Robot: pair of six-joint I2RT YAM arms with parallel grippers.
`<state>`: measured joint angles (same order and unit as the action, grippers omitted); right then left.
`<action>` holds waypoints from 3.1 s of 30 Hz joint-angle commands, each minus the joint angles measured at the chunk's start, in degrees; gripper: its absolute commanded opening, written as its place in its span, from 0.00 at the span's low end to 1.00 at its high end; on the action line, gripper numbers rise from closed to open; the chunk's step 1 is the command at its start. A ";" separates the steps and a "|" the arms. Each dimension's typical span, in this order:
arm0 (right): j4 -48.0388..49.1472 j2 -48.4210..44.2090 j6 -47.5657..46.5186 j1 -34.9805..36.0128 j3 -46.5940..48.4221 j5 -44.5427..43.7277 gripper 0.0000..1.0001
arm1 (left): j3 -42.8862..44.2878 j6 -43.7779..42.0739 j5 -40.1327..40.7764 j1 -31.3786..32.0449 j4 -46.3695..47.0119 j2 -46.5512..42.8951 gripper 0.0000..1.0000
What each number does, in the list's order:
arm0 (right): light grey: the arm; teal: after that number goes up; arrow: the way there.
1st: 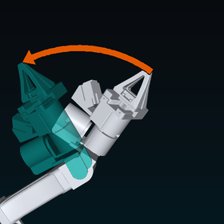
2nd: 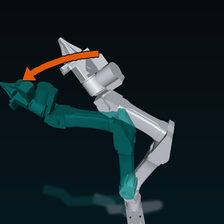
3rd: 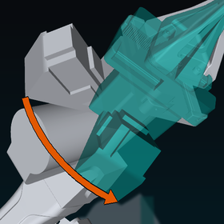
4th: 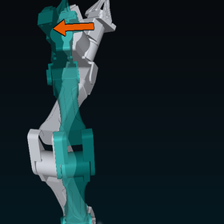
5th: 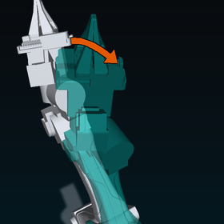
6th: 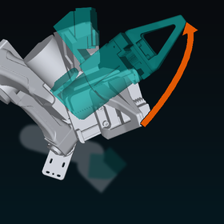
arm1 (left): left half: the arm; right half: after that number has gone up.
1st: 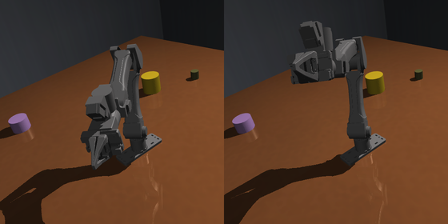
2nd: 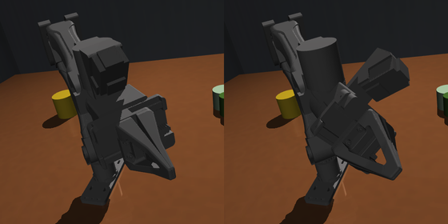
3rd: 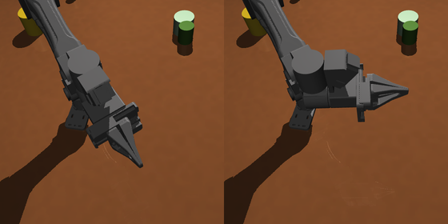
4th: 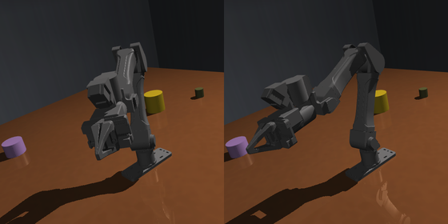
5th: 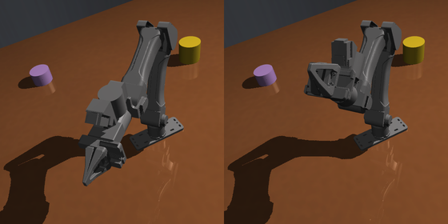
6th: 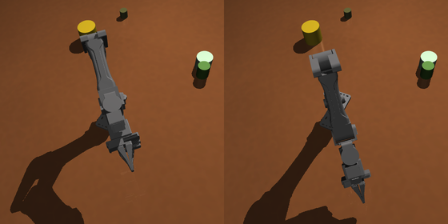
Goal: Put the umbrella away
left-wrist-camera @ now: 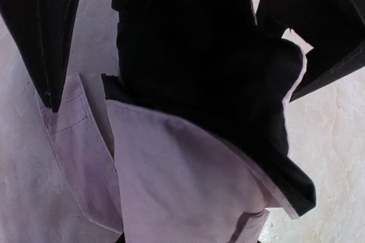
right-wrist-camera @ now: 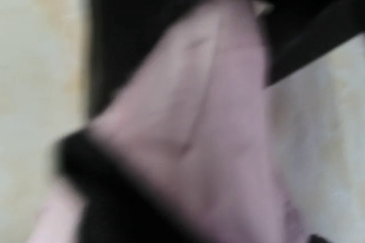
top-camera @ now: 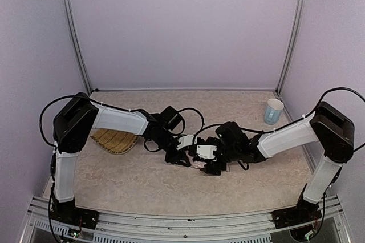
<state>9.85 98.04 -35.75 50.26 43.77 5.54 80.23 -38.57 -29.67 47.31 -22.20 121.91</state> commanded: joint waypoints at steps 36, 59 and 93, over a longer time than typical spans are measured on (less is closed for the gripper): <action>-7.47 -15.43 -3.88 -6.94 11.24 1.01 0.00 | -36.03 43.54 -16.05 -14.31 70.96 -35.60 0.72; -14.70 -19.25 -14.45 -7.81 29.85 10.12 0.00 | -31.07 33.43 -16.94 -5.34 80.69 -20.69 0.87; -21.62 -22.04 3.33 -15.50 41.99 41.78 0.00 | -13.48 16.24 -21.69 -7.12 49.30 -1.43 0.00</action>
<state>-18.87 80.16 -36.69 35.68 78.00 30.15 60.97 -14.79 -51.55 42.70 46.78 113.71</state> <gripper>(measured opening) 0.245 0.006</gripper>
